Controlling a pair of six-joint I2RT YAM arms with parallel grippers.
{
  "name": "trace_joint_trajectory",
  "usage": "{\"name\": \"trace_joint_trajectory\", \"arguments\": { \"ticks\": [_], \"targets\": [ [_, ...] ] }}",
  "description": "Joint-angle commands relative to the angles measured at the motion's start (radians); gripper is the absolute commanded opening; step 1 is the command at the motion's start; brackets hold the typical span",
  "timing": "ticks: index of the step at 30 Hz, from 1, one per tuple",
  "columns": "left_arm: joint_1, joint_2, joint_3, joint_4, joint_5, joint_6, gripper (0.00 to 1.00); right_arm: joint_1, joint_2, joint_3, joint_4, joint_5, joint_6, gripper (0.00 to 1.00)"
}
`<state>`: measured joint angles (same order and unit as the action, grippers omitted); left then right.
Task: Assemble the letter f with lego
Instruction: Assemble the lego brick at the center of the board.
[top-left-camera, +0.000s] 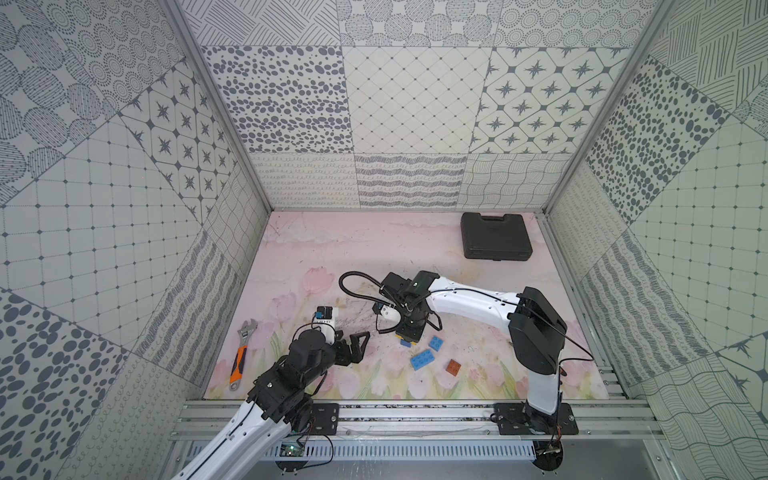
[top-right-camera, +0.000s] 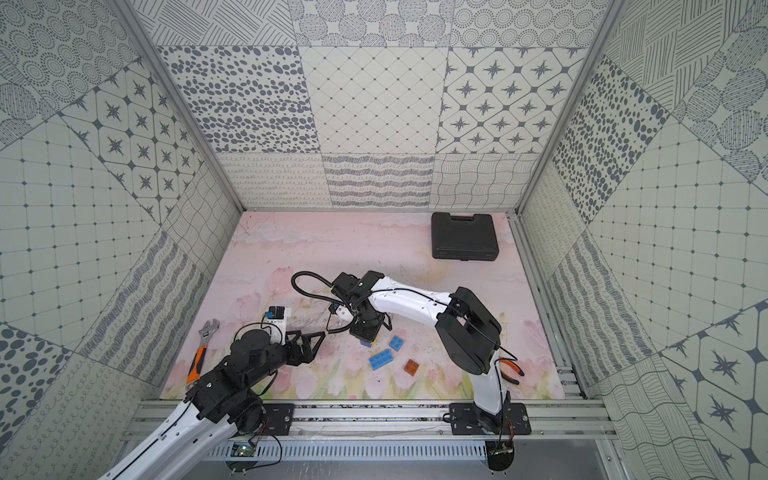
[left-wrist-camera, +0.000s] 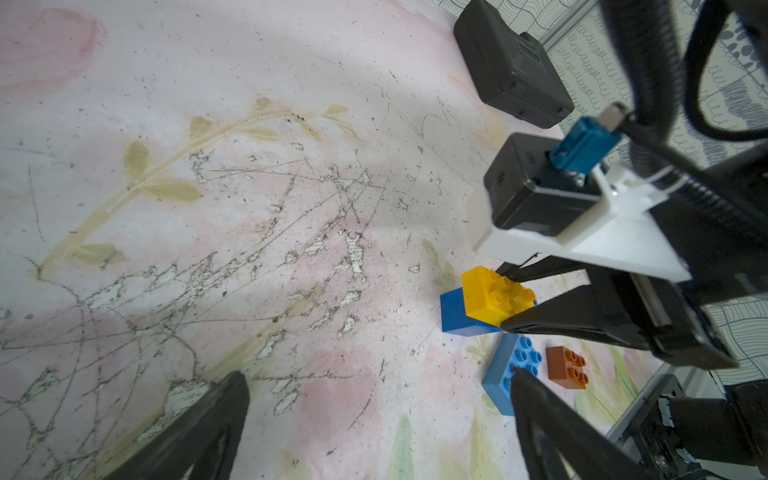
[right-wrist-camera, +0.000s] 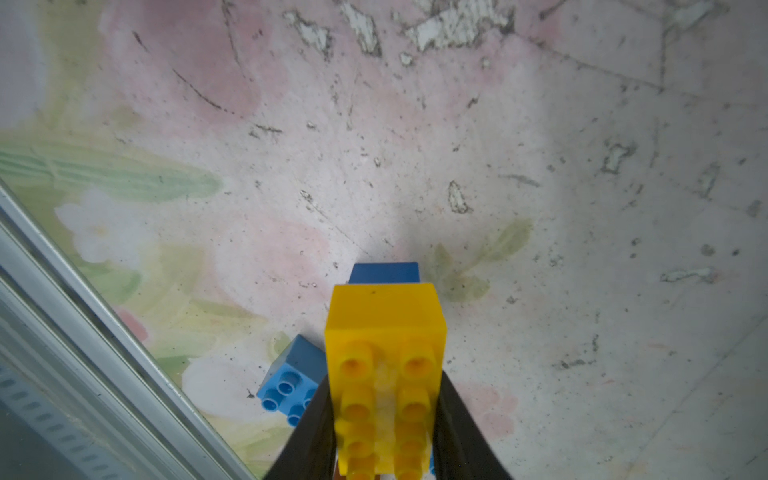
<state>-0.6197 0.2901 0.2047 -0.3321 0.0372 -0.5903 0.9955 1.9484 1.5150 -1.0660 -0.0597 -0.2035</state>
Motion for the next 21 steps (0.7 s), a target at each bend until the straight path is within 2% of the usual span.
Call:
{"name": "trace_joint_trajectory", "arguments": {
  "ticks": [1,11,21],
  "targets": [
    [-0.003,-0.003,-0.004,-0.007,-0.016,0.024,0.99,0.014,0.064,0.008,-0.017,-0.013,-0.028,0.33],
    [-0.003,-0.004,-0.004,-0.006,-0.017,0.024,0.99,0.023,0.117,0.037,-0.045,-0.012,-0.03,0.32],
    [-0.004,-0.006,-0.003,-0.009,-0.016,0.025,0.99,0.042,0.198,0.08,-0.087,-0.006,0.023,0.31]
  ]
}}
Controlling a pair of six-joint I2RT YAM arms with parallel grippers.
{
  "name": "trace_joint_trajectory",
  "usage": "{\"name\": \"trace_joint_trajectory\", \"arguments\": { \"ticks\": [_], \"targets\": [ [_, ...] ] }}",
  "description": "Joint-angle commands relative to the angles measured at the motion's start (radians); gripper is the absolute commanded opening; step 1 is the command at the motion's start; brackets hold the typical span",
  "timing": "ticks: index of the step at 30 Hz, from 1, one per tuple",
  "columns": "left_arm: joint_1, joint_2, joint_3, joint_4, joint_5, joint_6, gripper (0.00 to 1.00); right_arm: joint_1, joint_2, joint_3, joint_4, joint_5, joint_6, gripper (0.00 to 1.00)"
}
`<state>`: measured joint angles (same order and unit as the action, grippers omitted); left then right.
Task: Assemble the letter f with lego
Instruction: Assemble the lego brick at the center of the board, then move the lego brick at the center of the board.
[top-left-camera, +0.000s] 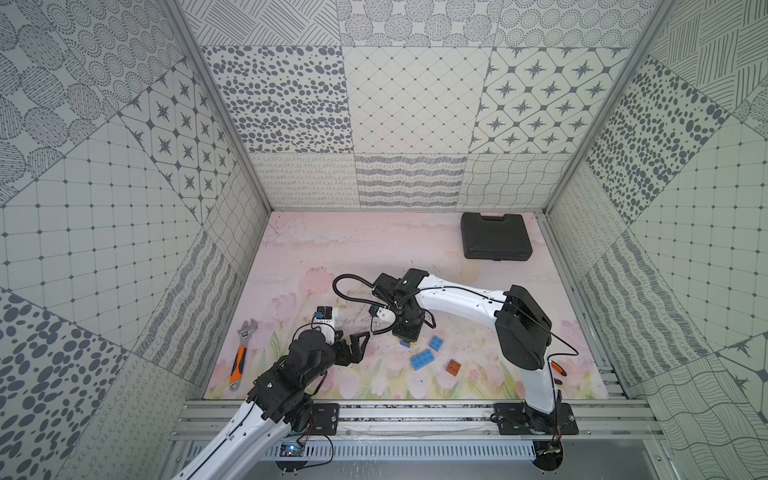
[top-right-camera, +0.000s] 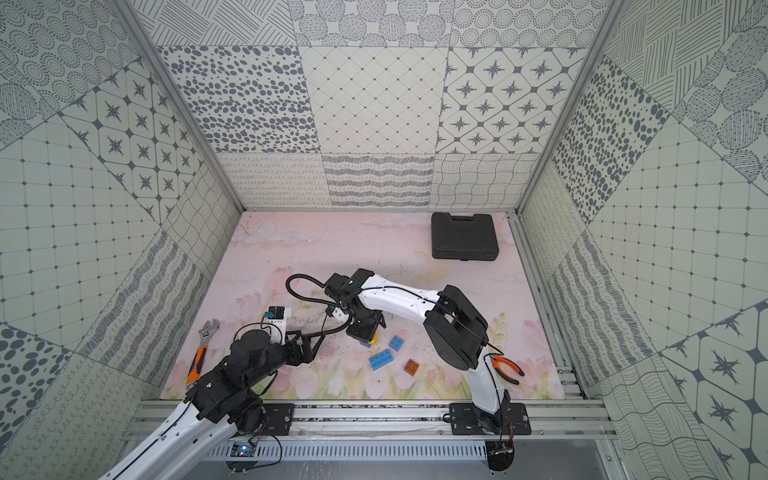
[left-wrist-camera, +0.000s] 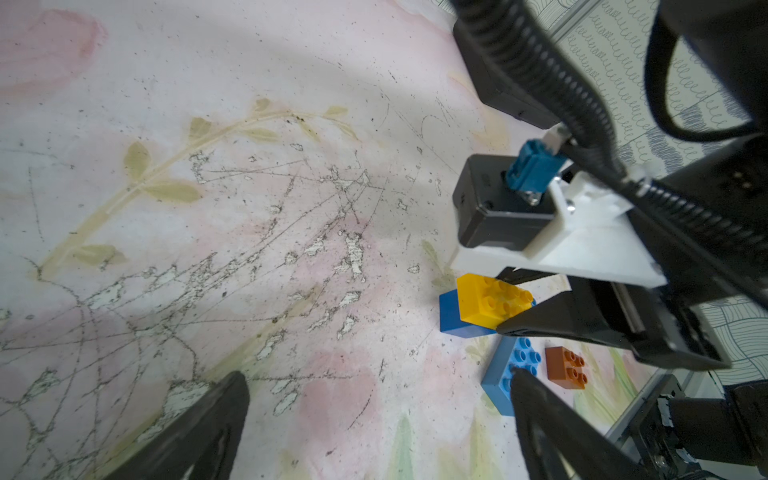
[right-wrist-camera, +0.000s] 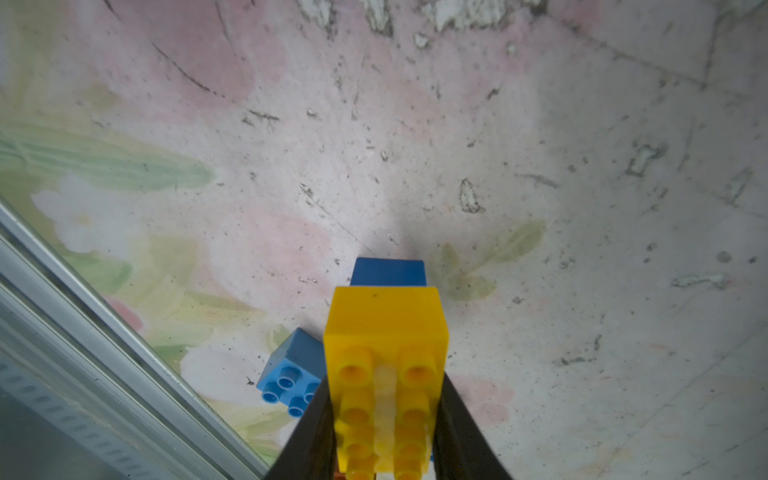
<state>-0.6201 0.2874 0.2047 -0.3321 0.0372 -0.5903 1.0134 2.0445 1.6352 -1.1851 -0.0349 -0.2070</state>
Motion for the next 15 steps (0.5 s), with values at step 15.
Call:
{"name": "trace_joint_trajectory", "arguments": {
  "ticks": [15],
  "targets": [
    [-0.004,-0.004,-0.002,-0.008,-0.016,0.024,0.99,0.029,0.125,-0.107,0.174,-0.015,0.142,0.28]
  ]
}}
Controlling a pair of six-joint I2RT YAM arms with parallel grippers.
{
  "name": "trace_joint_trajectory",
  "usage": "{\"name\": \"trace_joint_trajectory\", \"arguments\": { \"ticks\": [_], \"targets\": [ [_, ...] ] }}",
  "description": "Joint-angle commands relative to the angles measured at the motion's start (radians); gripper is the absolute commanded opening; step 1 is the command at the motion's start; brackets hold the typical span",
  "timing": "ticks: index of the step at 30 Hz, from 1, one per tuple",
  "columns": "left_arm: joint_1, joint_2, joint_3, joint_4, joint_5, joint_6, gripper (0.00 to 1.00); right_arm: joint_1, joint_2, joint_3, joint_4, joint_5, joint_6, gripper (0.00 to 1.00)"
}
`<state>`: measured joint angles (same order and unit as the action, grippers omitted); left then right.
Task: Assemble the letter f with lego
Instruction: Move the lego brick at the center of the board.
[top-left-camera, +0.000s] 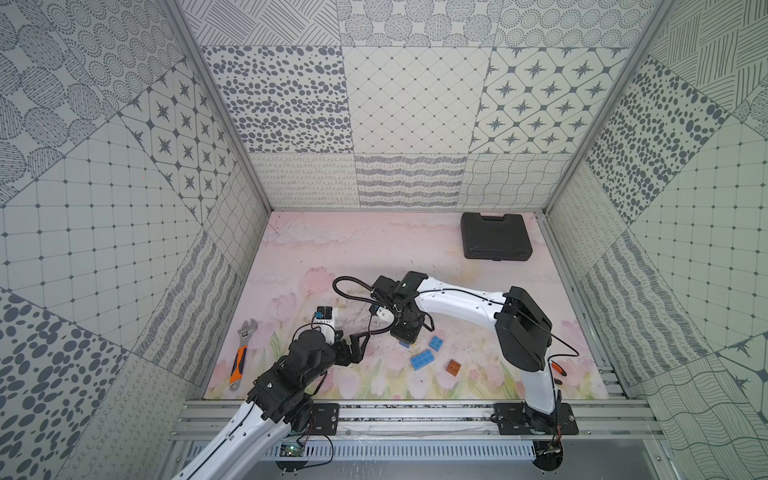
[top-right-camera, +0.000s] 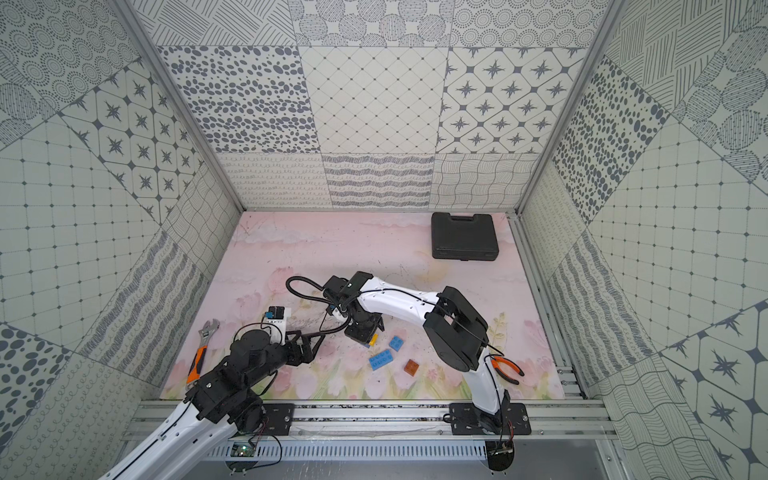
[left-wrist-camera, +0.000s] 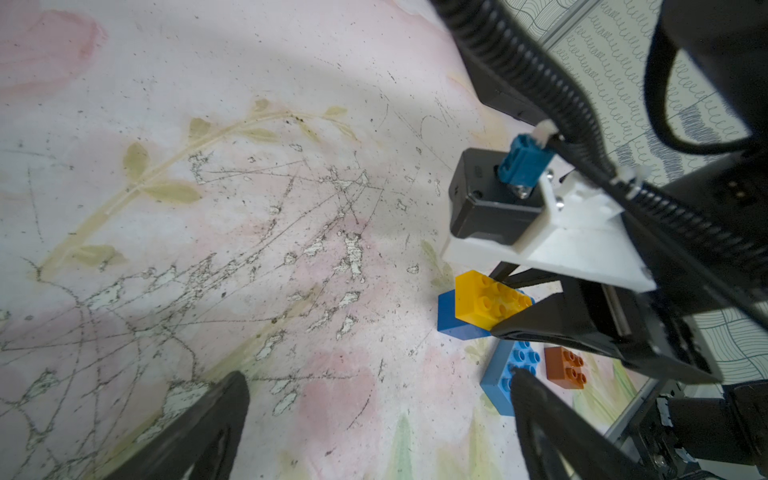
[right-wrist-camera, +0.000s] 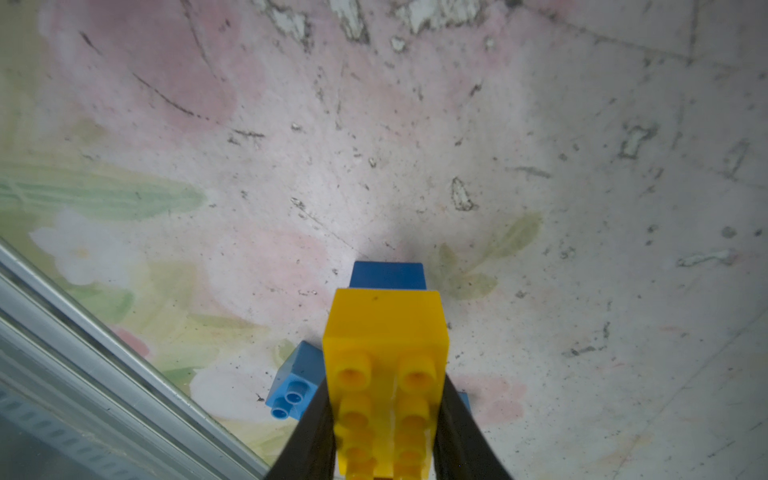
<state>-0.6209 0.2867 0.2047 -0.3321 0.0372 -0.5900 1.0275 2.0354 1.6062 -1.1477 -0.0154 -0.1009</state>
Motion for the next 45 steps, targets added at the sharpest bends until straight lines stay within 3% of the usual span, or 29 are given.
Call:
{"name": "trace_joint_trajectory", "arguments": {
  "ticks": [1,14,28,45],
  "targets": [
    [-0.003,-0.003,-0.003,-0.007,-0.017,0.024,0.99,0.014,0.135,-0.08,0.143,-0.03,0.043,0.28],
    [-0.003,0.011,0.012,-0.005,-0.013,0.035,0.99,-0.021,0.058,-0.062,0.154,-0.008,0.086,0.29],
    [-0.003,0.062,0.032,0.058,0.007,0.064,0.99,-0.109,0.036,0.064,0.073,0.05,0.088,0.29],
    [-0.004,0.583,0.255,0.401,0.04,0.26,0.99,-0.322,0.117,0.242,0.016,0.059,0.068,0.31]
  ]
}}
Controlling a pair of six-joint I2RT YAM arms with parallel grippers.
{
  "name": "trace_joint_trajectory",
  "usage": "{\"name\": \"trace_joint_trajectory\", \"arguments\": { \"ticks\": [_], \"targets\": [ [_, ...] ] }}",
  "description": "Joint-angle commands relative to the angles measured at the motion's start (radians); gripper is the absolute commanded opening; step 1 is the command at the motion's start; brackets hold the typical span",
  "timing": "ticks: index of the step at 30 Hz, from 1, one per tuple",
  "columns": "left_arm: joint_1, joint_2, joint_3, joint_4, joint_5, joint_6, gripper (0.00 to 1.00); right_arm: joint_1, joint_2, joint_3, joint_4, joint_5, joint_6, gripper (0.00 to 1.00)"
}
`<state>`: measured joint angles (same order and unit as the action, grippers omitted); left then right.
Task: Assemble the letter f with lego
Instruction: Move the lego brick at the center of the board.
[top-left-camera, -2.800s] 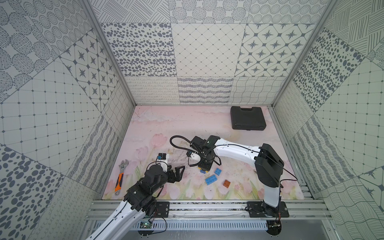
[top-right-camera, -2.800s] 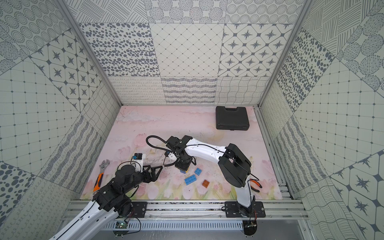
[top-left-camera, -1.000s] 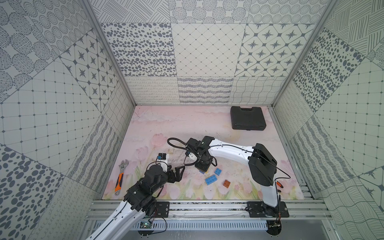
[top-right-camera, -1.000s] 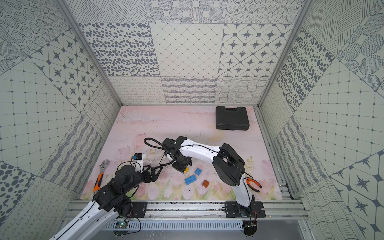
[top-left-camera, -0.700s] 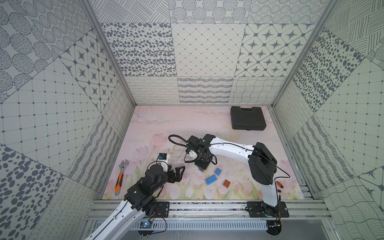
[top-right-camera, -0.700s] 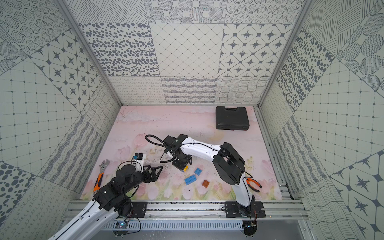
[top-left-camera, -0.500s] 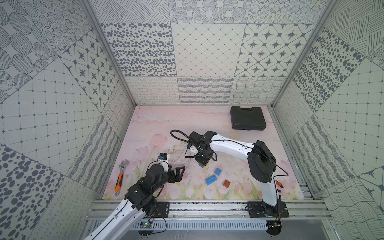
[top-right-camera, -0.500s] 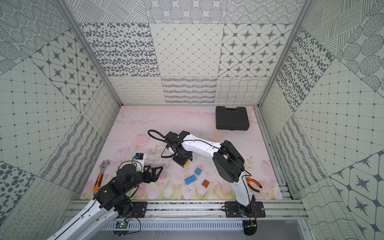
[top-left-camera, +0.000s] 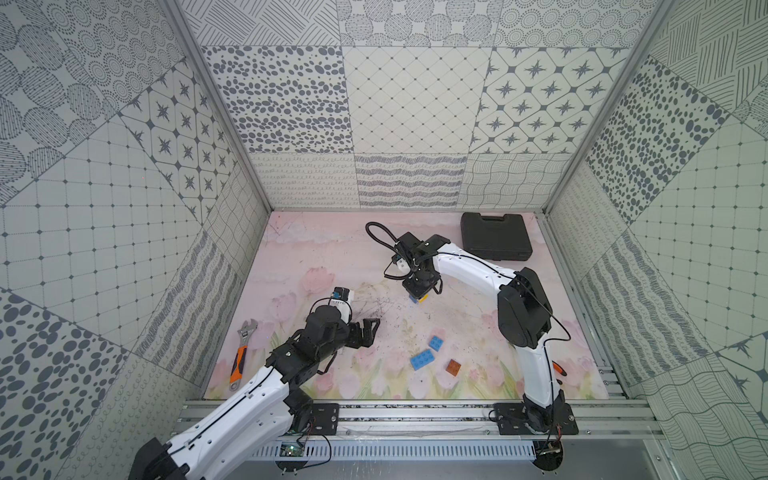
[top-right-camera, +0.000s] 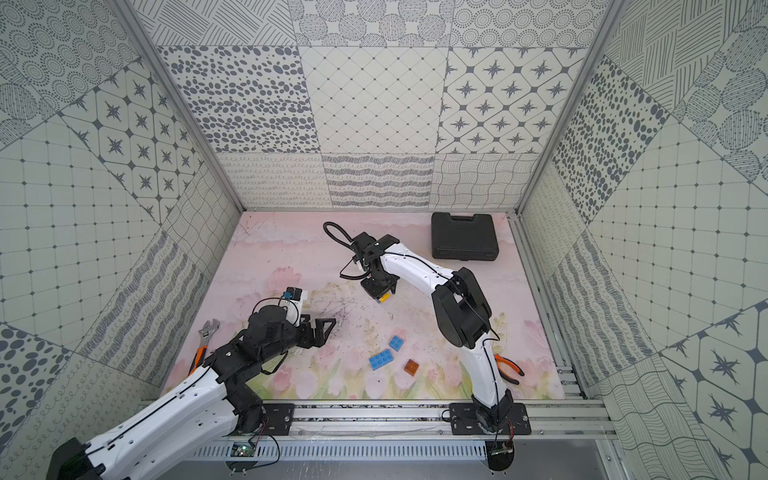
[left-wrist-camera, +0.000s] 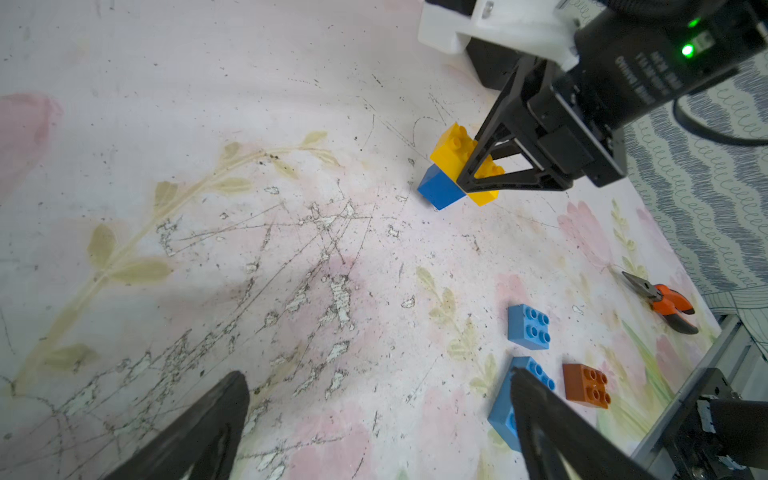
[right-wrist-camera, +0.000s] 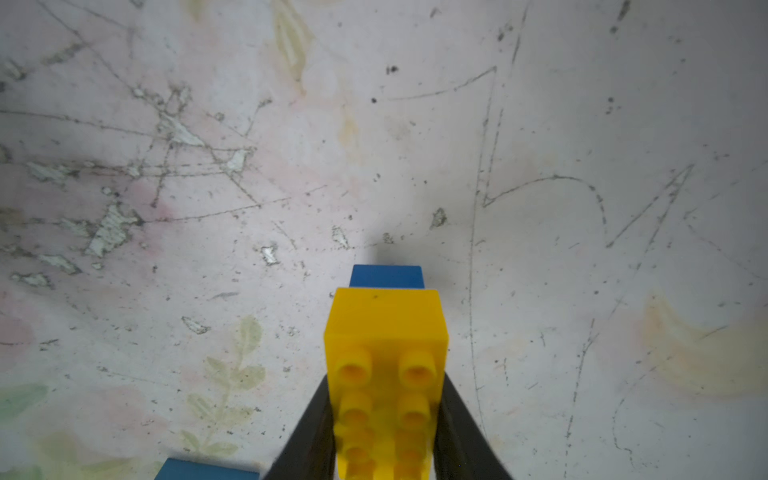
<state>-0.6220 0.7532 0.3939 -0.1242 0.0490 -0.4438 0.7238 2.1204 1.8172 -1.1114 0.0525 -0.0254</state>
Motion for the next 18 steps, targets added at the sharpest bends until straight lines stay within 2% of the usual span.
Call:
{"name": "trace_joint_trajectory", "arguments": {
  "ticks": [1,5,13,18],
  "targets": [
    [-0.002,0.148,0.081,0.203,0.032,0.125,0.99,-0.022,0.038,0.035,-0.022,-0.01,-0.008,0.31],
    [-0.002,0.239,0.153,0.214,0.054,0.163,0.99,-0.043,0.061,0.045,-0.029,-0.018,-0.015,0.31],
    [-0.003,0.277,0.251,0.208,0.106,0.203,0.99,-0.061,0.073,0.041,-0.024,-0.03,-0.015,0.37],
    [-0.004,0.293,0.299,0.158,0.092,0.197,0.99,-0.064,0.075,0.046,-0.013,-0.034,-0.006,0.42]
  ]
}}
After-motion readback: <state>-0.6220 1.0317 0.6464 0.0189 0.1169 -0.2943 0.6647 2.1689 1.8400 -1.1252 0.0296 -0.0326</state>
